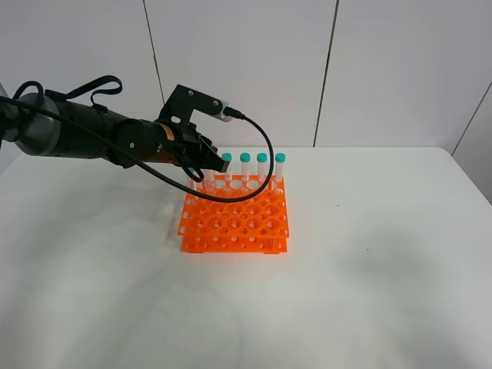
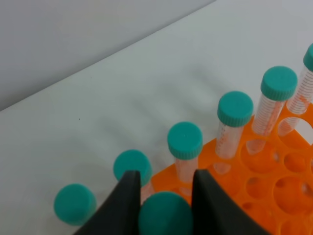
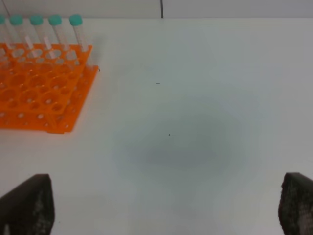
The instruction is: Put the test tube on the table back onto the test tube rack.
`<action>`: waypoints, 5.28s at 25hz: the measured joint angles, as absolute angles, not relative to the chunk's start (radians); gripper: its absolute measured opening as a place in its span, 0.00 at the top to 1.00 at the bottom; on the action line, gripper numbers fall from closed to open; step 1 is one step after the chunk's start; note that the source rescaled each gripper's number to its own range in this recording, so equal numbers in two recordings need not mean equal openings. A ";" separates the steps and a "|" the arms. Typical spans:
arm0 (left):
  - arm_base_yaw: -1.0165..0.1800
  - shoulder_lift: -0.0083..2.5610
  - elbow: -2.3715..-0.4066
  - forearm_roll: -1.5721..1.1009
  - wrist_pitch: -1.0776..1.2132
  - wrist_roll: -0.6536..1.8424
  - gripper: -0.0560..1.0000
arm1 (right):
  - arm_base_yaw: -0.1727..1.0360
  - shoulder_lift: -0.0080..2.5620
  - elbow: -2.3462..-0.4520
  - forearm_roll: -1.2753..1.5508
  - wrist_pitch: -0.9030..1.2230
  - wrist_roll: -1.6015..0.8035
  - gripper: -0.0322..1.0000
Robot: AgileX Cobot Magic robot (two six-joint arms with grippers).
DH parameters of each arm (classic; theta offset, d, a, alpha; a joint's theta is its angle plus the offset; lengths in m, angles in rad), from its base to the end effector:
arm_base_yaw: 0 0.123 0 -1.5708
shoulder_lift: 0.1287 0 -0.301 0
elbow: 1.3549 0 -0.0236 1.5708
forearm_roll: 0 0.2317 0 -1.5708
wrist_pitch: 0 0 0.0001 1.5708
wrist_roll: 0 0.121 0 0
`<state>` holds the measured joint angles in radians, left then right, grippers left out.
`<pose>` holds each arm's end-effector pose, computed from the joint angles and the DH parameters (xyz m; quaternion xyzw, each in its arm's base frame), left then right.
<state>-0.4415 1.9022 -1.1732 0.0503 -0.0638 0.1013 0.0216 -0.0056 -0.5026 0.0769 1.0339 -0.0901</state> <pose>0.3928 -0.1861 0.2067 0.2576 0.8407 -0.0702 0.4710 -0.0110 0.0078 0.2582 -0.0482 0.8420 0.0200 0.5370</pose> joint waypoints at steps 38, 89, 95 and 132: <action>-0.441 2.008 -1.173 0.048 -0.135 0.104 0.95 | 0.022 -0.006 -0.503 0.077 1.034 -0.090 0.00; -0.406 1.784 -1.200 0.048 0.151 0.086 0.01 | 0.022 -0.006 -0.503 0.077 1.034 -0.090 0.00; -0.325 1.784 -1.362 0.048 0.573 0.009 0.00 | 0.022 -0.006 -0.503 0.077 1.034 -0.090 0.00; 0.068 0.756 -0.672 -0.011 1.093 0.000 0.00 | 0.022 -0.006 -0.503 0.077 1.034 -0.090 0.00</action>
<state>0.0676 0.7559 -0.6724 -0.0107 1.0929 0.0000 0.0216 -0.0056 -0.5026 0.0769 1.0339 -0.0901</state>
